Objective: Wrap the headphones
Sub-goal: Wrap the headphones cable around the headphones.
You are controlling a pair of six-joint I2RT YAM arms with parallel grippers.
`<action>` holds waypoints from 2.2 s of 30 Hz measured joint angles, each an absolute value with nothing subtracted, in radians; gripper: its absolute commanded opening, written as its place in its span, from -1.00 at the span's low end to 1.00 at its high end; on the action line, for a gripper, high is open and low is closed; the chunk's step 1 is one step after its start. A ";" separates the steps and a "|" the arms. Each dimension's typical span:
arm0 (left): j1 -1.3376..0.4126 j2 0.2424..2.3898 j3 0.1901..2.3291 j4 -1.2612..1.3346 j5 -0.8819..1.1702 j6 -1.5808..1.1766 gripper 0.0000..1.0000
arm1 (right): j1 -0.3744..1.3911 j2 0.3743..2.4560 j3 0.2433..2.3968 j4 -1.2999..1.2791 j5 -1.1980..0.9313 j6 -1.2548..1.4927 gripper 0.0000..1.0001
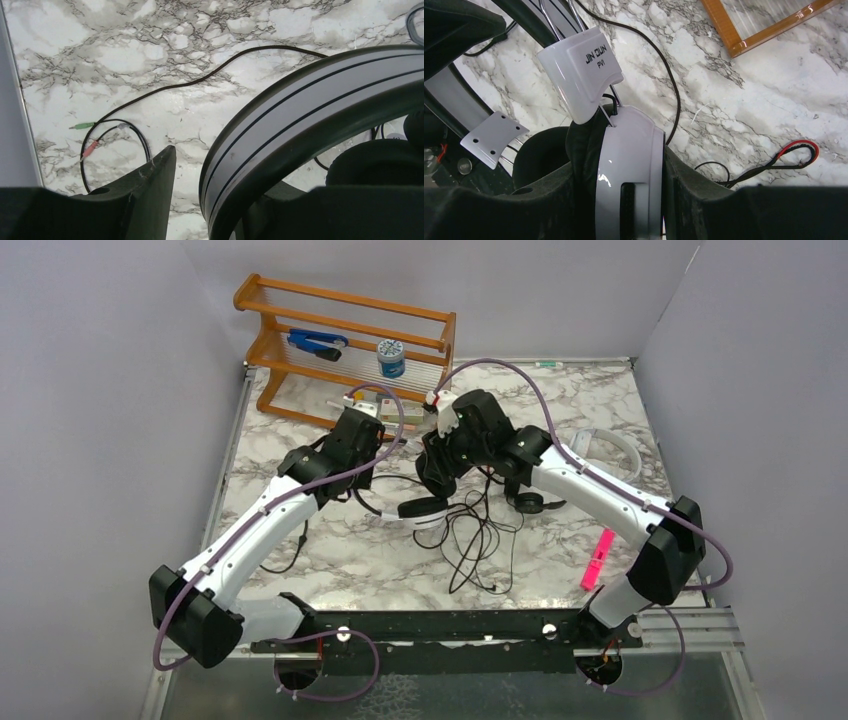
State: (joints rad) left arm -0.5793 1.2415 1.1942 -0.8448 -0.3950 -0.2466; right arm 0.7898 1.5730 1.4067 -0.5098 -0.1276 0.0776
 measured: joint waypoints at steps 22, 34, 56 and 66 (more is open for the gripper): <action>-0.578 1.142 1.165 -0.912 -0.199 -0.311 -1.00 | 0.809 1.493 1.312 -0.346 -0.068 -0.343 0.07; -0.553 1.271 1.361 -1.049 -0.302 -0.420 -1.00 | 0.810 1.533 1.496 -0.488 -0.118 -0.222 0.99; -0.320 1.428 1.630 -1.115 -0.234 -0.464 -1.00 | 0.582 1.239 1.153 -0.452 -0.314 0.165 0.99; -0.317 1.435 1.705 -1.139 -0.232 -0.568 -1.00 | 0.593 1.151 0.776 0.003 -0.457 0.487 0.89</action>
